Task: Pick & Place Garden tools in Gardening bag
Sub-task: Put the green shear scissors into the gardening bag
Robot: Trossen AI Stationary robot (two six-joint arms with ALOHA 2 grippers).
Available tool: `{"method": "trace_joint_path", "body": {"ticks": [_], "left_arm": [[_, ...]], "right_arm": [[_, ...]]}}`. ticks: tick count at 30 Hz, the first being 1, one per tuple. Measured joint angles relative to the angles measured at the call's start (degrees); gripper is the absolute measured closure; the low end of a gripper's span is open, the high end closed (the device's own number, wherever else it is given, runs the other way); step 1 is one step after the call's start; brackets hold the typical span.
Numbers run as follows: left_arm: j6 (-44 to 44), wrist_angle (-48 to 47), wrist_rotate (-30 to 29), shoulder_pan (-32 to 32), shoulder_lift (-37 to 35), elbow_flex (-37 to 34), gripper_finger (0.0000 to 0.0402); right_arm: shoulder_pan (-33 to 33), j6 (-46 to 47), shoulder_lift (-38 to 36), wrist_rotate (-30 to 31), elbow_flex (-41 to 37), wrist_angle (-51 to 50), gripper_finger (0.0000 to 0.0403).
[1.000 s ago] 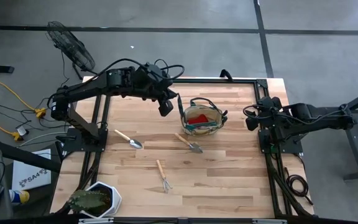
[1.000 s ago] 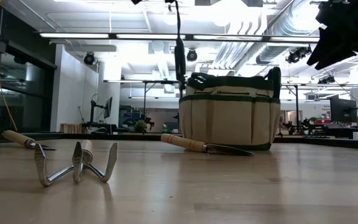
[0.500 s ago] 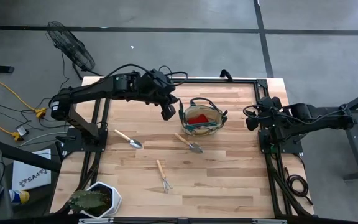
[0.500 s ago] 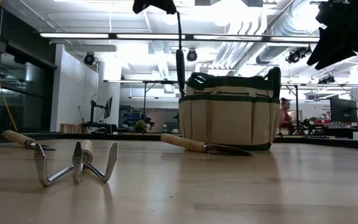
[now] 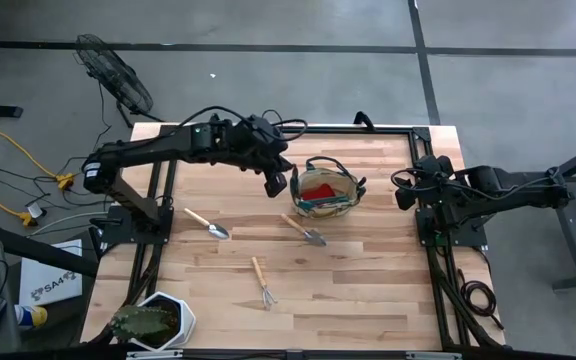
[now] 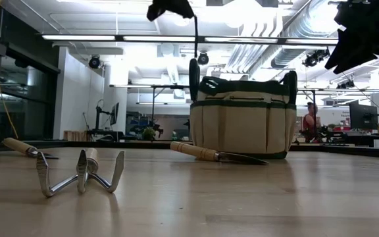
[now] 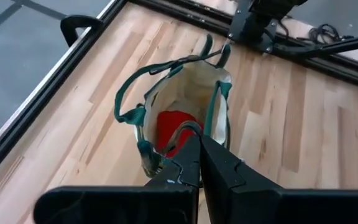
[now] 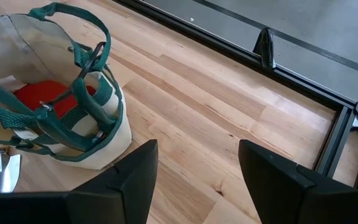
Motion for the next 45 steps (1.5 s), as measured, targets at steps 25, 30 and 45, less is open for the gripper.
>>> {"method": "trace_joint_path", "body": {"ticks": [25,30,45], "left_arm": [[-2.18,1.21,-3.56,0.02,4.61,0.01,0.0402],[-2.38,0.95,-0.72,-0.05,5.25,0.04,0.0402],[-1.89,-3.01,-2.53,0.00,6.05,-0.02,0.0402]], "right_arm": [[0.01,0.00,0.01,0.01,-0.01,0.00,0.0188],[-0.01,0.00,0.01,0.01,-0.01,0.00,0.0188],[0.01,0.00,0.00,0.00,-0.01,0.00,0.0188]]}}
